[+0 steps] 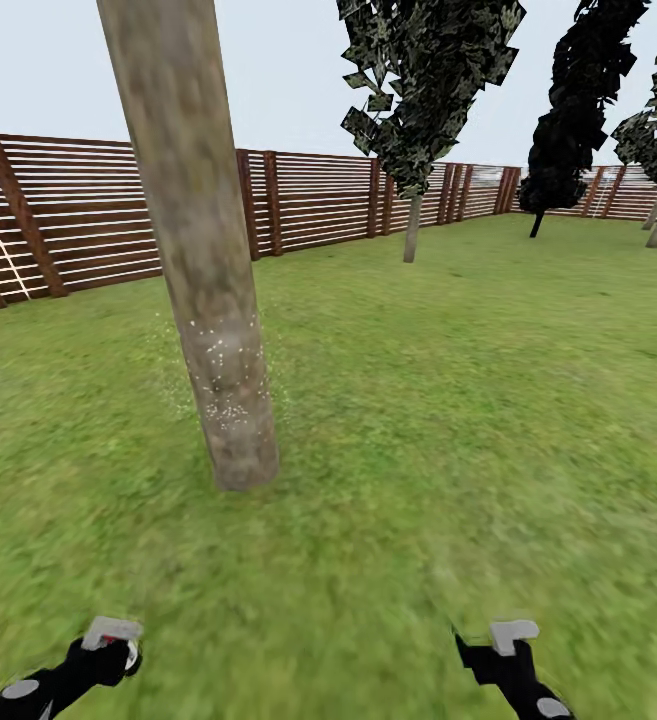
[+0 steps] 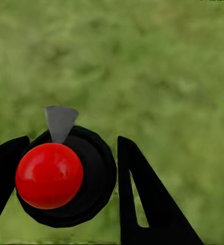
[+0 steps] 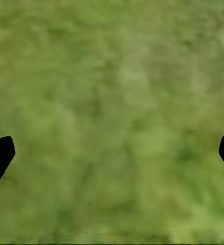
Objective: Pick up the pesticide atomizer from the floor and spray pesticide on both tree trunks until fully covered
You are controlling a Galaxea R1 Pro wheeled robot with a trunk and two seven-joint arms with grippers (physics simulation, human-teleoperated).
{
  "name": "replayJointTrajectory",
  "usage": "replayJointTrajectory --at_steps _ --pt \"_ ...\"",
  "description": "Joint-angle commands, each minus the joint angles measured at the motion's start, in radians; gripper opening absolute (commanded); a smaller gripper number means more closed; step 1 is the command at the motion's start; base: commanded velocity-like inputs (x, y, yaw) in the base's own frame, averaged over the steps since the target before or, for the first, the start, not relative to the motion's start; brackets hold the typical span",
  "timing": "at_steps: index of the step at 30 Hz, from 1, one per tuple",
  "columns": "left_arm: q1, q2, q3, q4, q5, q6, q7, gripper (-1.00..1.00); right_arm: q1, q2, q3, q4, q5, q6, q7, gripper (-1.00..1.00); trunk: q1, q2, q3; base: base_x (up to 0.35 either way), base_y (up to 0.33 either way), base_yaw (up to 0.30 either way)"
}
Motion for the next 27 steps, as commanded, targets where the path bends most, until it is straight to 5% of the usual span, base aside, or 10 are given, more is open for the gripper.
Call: replayJointTrajectory --at_steps 1,2,7,9,21,23,24,27 --pt "0.023 0.001 0.002 0.006 0.044 -0.011 0.003 -1.0 0.024 0.0 0.001 0.002 -0.012 -0.007 -0.007 1.0 0.0 0.0 0.0 0.0 0.0 0.0" --pt "0.056 0.002 0.002 0.016 0.075 -0.062 0.006 -1.0 0.049 0.0 0.001 0.003 -0.016 -0.009 -0.009 1.0 0.0 0.0 0.0 0.0 0.0 0.0" --pt "0.078 0.0 0.002 0.07 0.133 -0.076 0.008 -1.0 0.056 0.011 0.004 0.017 -0.018 -0.008 -0.005 1.0 -0.015 0.028 0.013 0.0 0.0 0.0" --pt "0.087 0.001 0.002 0.093 0.174 -0.076 0.134 -1.0 0.059 0.022 0.005 0.04 -0.018 -0.008 -0.004 1.0 -0.023 0.042 0.019 0.0 0.0 0.0" --pt "0.089 -0.001 0.001 0.12 0.181 -0.076 0.159 -1.0 0.084 0.033 0.005 0.076 -0.014 -0.009 -0.009 1.0 -0.069 0.126 0.057 0.0 0.0 0.0" --pt "0.089 0.0 0.002 0.122 0.181 -0.076 0.159 -1.0 0.142 0.03 0.006 0.094 -0.01 -0.087 -0.009 1.0 -0.077 0.14 0.063 0.0 0.0 0.0" --pt "0.089 0.0 0.003 0.123 0.181 -0.076 0.159 -1.0 0.202 0.031 0.007 0.098 -0.009 -0.241 -0.01 1.0 -0.081 0.147 0.066 0.0 0.0 0.0" --pt "0.09 -0.001 0.002 0.123 0.181 -0.076 0.16 -1.0 0.231 0.034 0.006 0.098 -0.011 -0.317 -0.009 1.0 -0.084 0.154 0.069 0.0 0.0 0.0"
